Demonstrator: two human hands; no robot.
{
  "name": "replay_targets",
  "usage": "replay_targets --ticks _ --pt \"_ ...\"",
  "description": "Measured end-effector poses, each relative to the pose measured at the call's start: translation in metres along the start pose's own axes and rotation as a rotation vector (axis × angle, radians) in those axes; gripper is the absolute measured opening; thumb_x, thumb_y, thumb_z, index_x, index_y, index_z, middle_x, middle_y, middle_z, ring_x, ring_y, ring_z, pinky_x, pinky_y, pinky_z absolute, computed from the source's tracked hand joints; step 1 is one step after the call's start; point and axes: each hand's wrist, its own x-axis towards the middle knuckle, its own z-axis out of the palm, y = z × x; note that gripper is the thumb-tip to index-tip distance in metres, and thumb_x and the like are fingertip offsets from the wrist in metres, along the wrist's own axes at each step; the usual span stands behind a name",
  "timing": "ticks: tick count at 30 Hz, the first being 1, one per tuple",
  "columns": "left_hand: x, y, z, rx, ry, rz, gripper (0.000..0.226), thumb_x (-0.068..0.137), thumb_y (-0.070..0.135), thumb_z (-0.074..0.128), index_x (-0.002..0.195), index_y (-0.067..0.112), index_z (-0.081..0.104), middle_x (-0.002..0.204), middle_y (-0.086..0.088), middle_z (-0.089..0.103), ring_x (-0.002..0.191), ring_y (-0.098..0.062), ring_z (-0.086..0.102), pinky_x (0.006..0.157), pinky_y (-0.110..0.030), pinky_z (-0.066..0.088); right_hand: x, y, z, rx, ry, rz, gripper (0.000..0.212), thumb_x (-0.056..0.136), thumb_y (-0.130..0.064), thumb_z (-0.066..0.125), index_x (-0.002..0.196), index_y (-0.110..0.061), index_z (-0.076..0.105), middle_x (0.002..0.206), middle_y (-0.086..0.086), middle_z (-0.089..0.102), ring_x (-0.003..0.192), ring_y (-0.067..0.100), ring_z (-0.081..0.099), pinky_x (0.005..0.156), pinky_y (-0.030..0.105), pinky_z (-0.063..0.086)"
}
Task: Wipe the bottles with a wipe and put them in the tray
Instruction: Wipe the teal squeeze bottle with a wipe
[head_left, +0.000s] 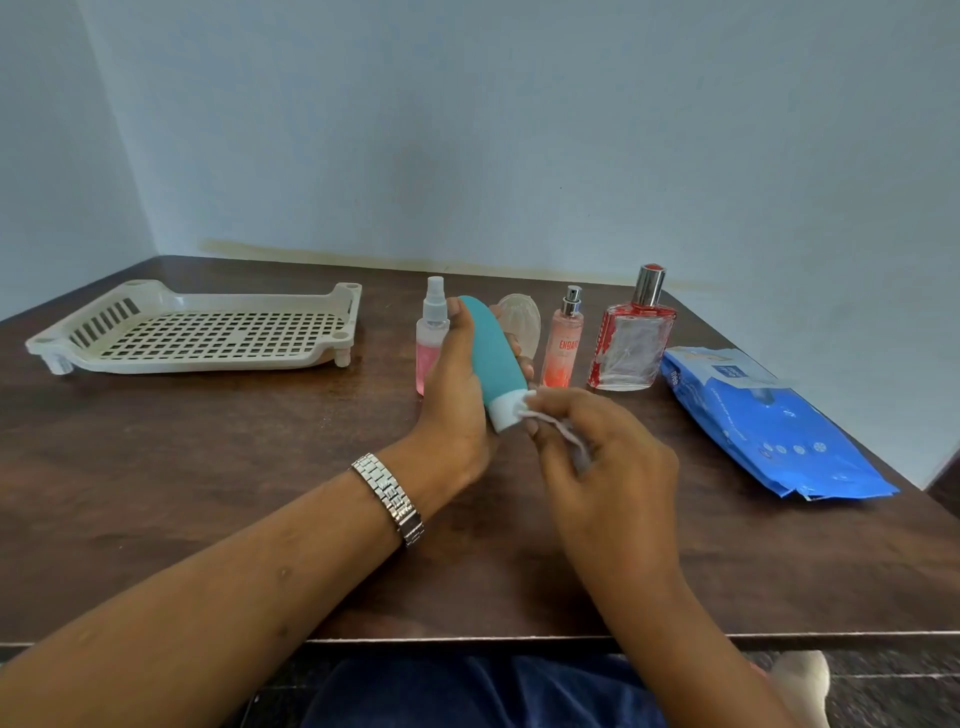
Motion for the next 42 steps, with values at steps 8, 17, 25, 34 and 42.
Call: replay_targets --ticks 8,17,25,34,42 --pt "0.0 0.002 -0.001 -0.026 -0.014 -0.005 0.059 0.09 0.062 0.042 0.061 0.018 0.071 0.063 -0.003 0.056 0.056 -0.016 0.051 0.058 -0.029 0.042 -0.002 -0.002 0.006 -0.023 -0.066 -0.033 0.022 0.07 0.0 0.076 0.08 -0.02 0.07 0.084 -0.006 0.06 0.081 0.005 0.054 0.067 0.007 0.039" --pt "0.001 0.004 -0.002 -0.019 -0.038 -0.021 0.052 0.092 0.062 0.038 0.089 0.014 0.057 0.068 -0.003 0.053 0.057 -0.015 0.05 0.05 -0.026 0.045 0.004 0.005 0.001 0.197 0.025 0.18 0.031 0.069 -0.001 0.077 0.071 -0.028 0.065 0.079 -0.011 0.063 0.079 0.0 0.058 0.067 0.004 0.04" --pt "-0.003 0.005 -0.003 -0.035 -0.046 -0.042 0.055 0.091 0.064 0.039 0.08 0.013 0.06 0.068 -0.004 0.053 0.056 -0.015 0.05 0.049 -0.025 0.045 0.001 0.001 0.007 0.018 -0.05 -0.027 0.019 0.072 -0.004 0.076 0.081 -0.02 0.072 0.083 -0.008 0.06 0.078 0.001 0.056 0.07 0.003 0.039" --pt "-0.003 0.007 -0.003 -0.022 -0.053 -0.055 0.052 0.092 0.062 0.038 0.096 0.013 0.053 0.07 -0.004 0.053 0.056 -0.015 0.05 0.049 -0.024 0.045 0.004 0.006 0.002 0.046 -0.129 0.102 0.022 0.073 -0.005 0.075 0.079 -0.026 0.072 0.085 -0.017 0.06 0.084 -0.009 0.055 0.072 0.0 0.038" --pt "-0.004 0.007 -0.004 0.03 -0.084 -0.024 0.052 0.094 0.06 0.034 0.092 0.012 0.053 0.07 -0.005 0.053 0.056 -0.015 0.049 0.047 -0.024 0.046 0.012 0.009 -0.003 0.23 -0.029 0.287 0.021 0.074 -0.008 0.074 0.073 -0.027 0.065 0.076 -0.016 0.066 0.073 -0.001 0.061 0.062 0.007 0.044"
